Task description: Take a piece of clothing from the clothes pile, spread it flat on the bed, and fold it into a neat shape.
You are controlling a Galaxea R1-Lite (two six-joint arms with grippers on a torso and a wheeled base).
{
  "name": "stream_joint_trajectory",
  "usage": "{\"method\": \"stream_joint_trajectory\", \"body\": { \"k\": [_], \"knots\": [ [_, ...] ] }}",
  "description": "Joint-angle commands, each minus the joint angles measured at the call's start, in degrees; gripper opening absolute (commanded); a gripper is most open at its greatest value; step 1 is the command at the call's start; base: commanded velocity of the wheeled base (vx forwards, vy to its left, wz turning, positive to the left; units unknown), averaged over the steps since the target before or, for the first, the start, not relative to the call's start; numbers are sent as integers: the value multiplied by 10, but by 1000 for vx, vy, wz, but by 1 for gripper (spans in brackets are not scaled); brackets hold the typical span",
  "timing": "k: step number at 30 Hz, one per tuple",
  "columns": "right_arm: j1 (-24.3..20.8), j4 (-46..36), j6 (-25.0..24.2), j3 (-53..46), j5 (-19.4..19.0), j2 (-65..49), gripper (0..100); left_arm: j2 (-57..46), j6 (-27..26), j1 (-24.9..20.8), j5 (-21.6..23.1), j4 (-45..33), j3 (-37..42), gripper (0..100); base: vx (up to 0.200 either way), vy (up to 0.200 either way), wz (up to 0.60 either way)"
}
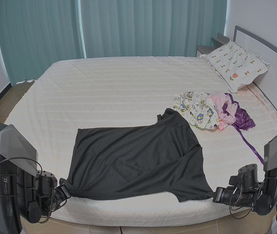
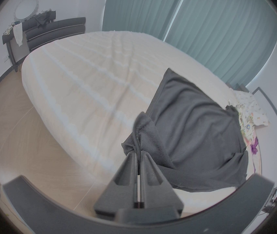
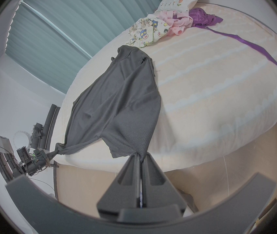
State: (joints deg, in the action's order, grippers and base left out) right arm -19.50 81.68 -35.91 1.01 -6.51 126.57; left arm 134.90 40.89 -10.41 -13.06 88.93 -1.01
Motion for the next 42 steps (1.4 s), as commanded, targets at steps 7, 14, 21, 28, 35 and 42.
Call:
{"method": "stream_joint_trajectory", "body": {
  "k": [7,14,21,28,35,42],
  "knots": [
    [35,-100,41,-10,-15,-175,0,-162,-5,8,8,-70,9,0,0,0,0],
    [36,-157,66,-10,-25,-210,0,-237,-22,15,54,-171,9,0,0,0,0],
    [54,-245,129,-10,-43,-244,0,-270,-78,21,70,-268,8,0,0,0,0],
    [59,-306,172,-10,-44,-254,0,-282,-108,21,69,-355,8,0,0,0,0],
    [61,-333,188,-10,-44,-257,0,-276,-117,19,69,-381,8,0,0,0,0],
    [62,-387,232,-10,-44,-272,0,-281,-150,20,69,-445,8,0,0,0,0]
  ]
}}
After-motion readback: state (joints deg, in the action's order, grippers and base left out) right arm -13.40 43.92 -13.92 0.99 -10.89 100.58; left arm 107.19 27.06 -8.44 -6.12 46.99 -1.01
